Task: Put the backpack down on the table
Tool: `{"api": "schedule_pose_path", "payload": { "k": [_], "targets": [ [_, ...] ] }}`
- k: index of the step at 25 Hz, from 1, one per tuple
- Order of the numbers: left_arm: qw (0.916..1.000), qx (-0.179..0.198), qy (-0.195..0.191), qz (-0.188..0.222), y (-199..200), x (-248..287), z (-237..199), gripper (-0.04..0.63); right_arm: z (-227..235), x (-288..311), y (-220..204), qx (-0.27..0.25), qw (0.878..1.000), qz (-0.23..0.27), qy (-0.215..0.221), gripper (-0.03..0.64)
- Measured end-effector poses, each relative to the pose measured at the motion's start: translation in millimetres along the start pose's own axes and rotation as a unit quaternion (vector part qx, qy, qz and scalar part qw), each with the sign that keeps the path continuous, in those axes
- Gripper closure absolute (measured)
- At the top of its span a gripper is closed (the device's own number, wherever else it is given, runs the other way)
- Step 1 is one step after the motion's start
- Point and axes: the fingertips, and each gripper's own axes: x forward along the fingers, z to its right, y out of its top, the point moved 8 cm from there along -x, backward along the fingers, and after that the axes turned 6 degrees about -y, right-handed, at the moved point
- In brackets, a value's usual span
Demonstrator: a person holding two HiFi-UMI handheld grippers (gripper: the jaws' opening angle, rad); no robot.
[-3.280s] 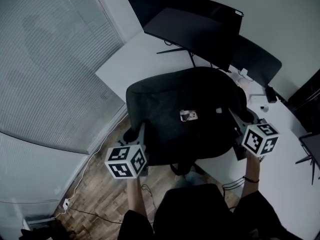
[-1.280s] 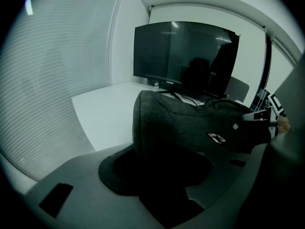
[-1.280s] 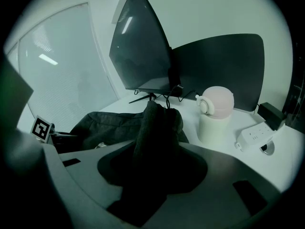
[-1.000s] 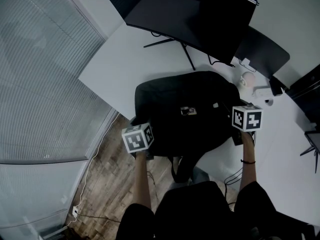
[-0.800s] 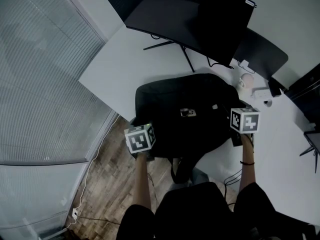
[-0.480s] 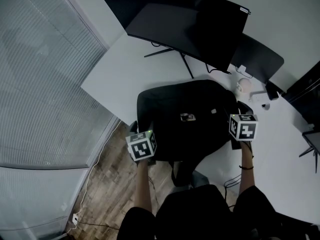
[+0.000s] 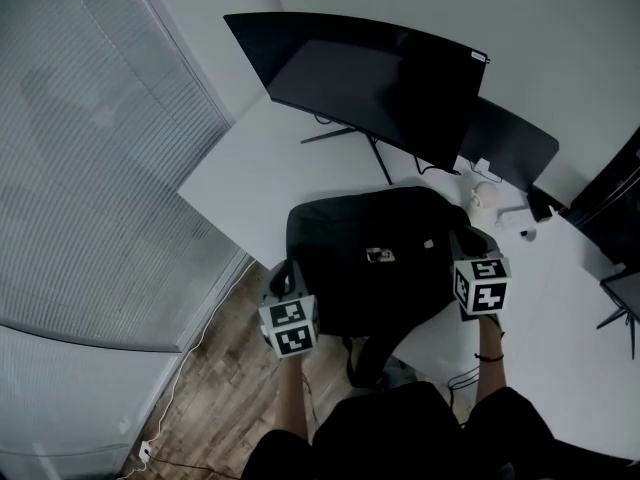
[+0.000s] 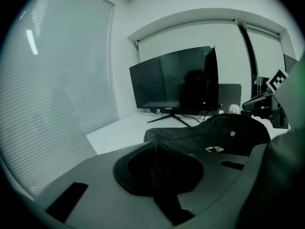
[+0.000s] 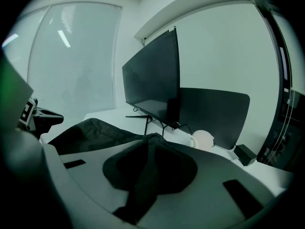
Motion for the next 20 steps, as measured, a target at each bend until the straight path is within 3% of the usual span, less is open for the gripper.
{"api": "schedule_pose_path", "payload": {
  "k": [11,20],
  "targets": [
    [0.9950,-0.009,-0.056,0.082,21.3,-44.7,7.4,0.578,-12.2,-41.0,20.9,0.043,0.991,0.101,0.077,0.594],
    [0.9902,-0.019,-0.054,0.128,23.7,-79.9,4.0,0.578,-6.9,-72.4,32.4,0.073,0.979,0.161,0.104,0.603]
  ]
}}
